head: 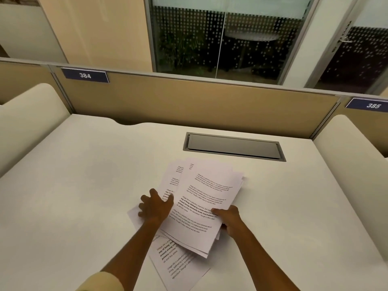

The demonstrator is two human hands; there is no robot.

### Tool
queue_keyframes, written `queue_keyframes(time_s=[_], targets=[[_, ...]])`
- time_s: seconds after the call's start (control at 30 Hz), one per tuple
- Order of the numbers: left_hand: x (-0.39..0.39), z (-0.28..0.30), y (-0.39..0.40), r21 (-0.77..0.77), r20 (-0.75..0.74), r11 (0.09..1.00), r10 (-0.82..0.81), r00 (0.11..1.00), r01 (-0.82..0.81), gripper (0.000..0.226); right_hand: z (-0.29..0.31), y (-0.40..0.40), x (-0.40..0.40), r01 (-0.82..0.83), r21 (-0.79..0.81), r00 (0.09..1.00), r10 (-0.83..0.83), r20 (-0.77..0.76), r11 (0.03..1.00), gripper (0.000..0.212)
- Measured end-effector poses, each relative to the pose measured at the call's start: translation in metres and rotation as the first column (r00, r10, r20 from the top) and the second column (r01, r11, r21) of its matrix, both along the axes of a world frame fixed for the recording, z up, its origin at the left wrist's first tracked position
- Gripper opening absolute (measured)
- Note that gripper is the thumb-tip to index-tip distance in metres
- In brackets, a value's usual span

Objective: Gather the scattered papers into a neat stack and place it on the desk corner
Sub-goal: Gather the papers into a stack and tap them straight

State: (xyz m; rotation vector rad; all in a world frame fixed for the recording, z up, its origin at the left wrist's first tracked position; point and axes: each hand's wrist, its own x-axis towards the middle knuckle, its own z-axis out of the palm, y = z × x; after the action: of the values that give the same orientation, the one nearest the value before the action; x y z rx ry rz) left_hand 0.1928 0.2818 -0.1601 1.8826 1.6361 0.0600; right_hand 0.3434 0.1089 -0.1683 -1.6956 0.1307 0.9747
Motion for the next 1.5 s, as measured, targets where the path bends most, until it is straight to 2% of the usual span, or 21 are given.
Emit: queue_keyframes(time_s=[0.23, 0.43, 0.57, 0.63, 0.77, 0.93, 1.17, 1.27, 1.37, 1.5], targets=[[-0.004, 0.004, 0.001, -0.011, 0.06, 1.0, -0.028, 0.998, 0.029, 0.068, 0.002, 0.011, -0.015, 0.016, -0.072, 0.998, -0.012, 0.054, 0.997, 0.023], [-0.005, 0.009, 0.003, -0.098, 0.248, 0.994, -0.019, 0.968, 0.045, 0.068, 0.005, 0.021, -0.019, -0.02, -0.054, 0.999, 0.022, 0.031, 0.998, 0.037], [-0.003, 0.007, 0.011, -0.132, 0.338, 0.985, -0.059, 0.939, 0.11, 0.065, 0.008, 0.022, -0.021, -0.075, -0.085, 0.997, 0.076, -0.002, 0.994, 0.024], [-0.003, 0.007, 0.017, -0.165, 0.378, 0.978, -0.055, 0.924, 0.126, 0.065, 0.007, 0.021, -0.021, -0.082, -0.08, 0.997, 0.083, 0.0, 0.993, 0.03], [-0.01, 0.007, 0.029, -0.151, 0.375, 0.98, -0.061, 0.925, 0.126, 0.063, 0.001, 0.019, -0.023, -0.075, -0.045, 0.997, 0.076, 0.029, 0.996, 0.044], [-0.015, 0.006, 0.044, -0.119, 0.374, 0.974, -0.136, 0.917, 0.193, 0.056, 0.001, 0.022, -0.023, -0.11, -0.013, 0.992, 0.111, 0.058, 0.994, 0.048], [-0.02, 0.007, 0.061, -0.211, 0.385, 0.932, -0.198, 0.901, 0.294, 0.05, 0.001, 0.033, -0.024, -0.207, 0.024, 0.976, 0.205, 0.071, 0.978, 0.046], [-0.022, 0.009, 0.063, -0.27, 0.421, 0.884, -0.25, 0.872, 0.383, 0.057, 0.0, 0.04, -0.028, -0.249, 0.023, 0.968, 0.247, 0.05, 0.968, 0.046], [-0.024, 0.013, 0.064, -0.255, 0.45, 0.847, -0.323, 0.832, 0.466, 0.055, -0.002, 0.047, -0.032, -0.274, 0.034, 0.96, 0.272, 0.063, 0.961, 0.046], [-0.029, 0.017, 0.064, -0.231, 0.519, 0.829, -0.337, 0.786, 0.509, 0.043, -0.001, 0.054, -0.028, -0.192, 0.021, 0.974, 0.188, 0.129, 0.981, 0.048]])
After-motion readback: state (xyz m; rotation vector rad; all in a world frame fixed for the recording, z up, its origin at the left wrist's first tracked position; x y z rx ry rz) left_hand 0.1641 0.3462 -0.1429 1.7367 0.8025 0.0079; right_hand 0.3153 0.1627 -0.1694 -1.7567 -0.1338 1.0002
